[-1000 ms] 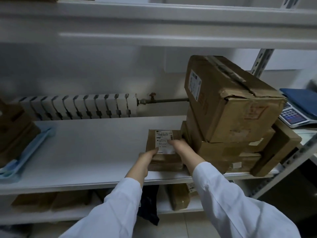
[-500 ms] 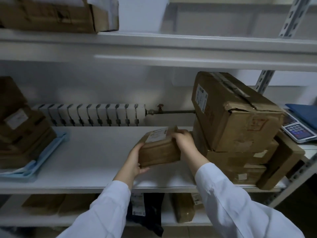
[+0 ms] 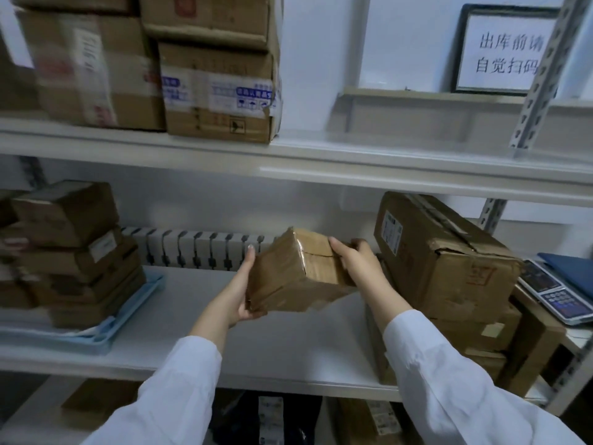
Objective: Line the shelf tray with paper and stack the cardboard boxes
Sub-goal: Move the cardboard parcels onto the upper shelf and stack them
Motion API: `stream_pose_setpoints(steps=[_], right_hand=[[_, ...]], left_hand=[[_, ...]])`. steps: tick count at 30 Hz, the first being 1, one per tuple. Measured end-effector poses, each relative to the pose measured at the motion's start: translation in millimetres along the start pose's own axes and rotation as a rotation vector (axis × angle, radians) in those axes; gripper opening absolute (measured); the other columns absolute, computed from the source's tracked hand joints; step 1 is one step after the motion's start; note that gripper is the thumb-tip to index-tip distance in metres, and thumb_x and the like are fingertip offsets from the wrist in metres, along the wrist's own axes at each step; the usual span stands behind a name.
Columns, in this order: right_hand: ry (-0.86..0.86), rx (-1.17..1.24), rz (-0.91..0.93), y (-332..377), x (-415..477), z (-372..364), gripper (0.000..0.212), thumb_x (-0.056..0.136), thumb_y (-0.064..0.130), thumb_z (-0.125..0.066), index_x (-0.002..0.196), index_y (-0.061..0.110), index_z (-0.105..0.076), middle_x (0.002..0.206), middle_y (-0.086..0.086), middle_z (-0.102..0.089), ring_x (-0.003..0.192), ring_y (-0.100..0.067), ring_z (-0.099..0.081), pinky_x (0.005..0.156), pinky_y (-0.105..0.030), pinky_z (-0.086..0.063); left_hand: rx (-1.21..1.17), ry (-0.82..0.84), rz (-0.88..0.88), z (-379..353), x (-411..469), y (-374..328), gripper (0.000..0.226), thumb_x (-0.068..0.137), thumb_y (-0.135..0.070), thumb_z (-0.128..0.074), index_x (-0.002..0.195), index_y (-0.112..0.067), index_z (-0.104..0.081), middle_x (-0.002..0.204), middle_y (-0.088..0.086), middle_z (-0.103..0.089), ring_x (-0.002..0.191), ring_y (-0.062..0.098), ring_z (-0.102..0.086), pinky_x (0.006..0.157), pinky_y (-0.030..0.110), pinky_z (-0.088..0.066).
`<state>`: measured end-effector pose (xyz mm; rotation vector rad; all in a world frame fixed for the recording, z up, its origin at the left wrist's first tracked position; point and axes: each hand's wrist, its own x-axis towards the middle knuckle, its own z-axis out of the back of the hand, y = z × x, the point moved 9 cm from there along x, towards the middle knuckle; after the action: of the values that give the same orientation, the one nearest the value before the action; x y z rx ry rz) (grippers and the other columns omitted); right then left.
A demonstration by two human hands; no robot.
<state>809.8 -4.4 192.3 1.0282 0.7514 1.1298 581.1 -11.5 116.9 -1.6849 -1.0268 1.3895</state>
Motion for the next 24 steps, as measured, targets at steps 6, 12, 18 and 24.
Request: stream_pose_setpoints(steps=[6,12,18,24], right_hand=[[-0.017,0.01,0.042,46.5,-13.8,14.3,0.082,0.081,0.067,-0.051,0.139,0.011,-0.04,0.137,-0.012,-0.049,0.122,-0.031,-0.05,0.096,-0.04,-0.042],[-0.034,0.11,0.101,95.8,-32.2,26.3,0.063,0.085,0.062,-0.05,0.123,0.012,-0.048,0.124,-0.008,-0.056,0.111,-0.027,-0.052,0.093,-0.038,-0.04],[0.059,0.225,0.1,97.9,7.2,24.1,0.123,0.037,0.093,-0.053,0.14,0.027,-0.041,0.138,0.002,-0.051,0.124,-0.024,-0.05,0.105,-0.046,-0.039],[0.029,0.194,0.14,143.9,-42.3,34.6,0.108,0.037,0.098,-0.047,0.117,0.027,-0.064,0.115,-0.005,-0.068,0.104,-0.029,-0.064,0.097,-0.048,-0.047]], left_hand=[[0.089,0.178,-0.31,-3.6,-58.5,-64.4,0.117,0.04,-0.071,-0.077,0.137,-0.031,-0.025,0.135,0.001,-0.045,0.108,0.023,-0.056,0.067,0.044,-0.058],[0.292,0.189,-0.591,3.5,-102.9,-116.7,0.101,0.061,-0.009,-0.084,0.134,-0.038,-0.021,0.131,0.005,-0.039,0.106,0.023,-0.057,0.069,0.037,-0.058],[0.432,0.166,-0.812,7.7,-156.6,-166.4,0.104,0.05,-0.02,-0.084,0.131,-0.044,-0.024,0.121,0.0,-0.049,0.099,0.02,-0.06,0.067,0.033,-0.058],[0.483,0.085,-0.987,9.8,-199.0,-203.2,0.085,0.045,-0.047,-0.074,0.121,-0.042,-0.037,0.113,-0.016,-0.051,0.099,0.006,-0.057,0.072,0.029,-0.057]])
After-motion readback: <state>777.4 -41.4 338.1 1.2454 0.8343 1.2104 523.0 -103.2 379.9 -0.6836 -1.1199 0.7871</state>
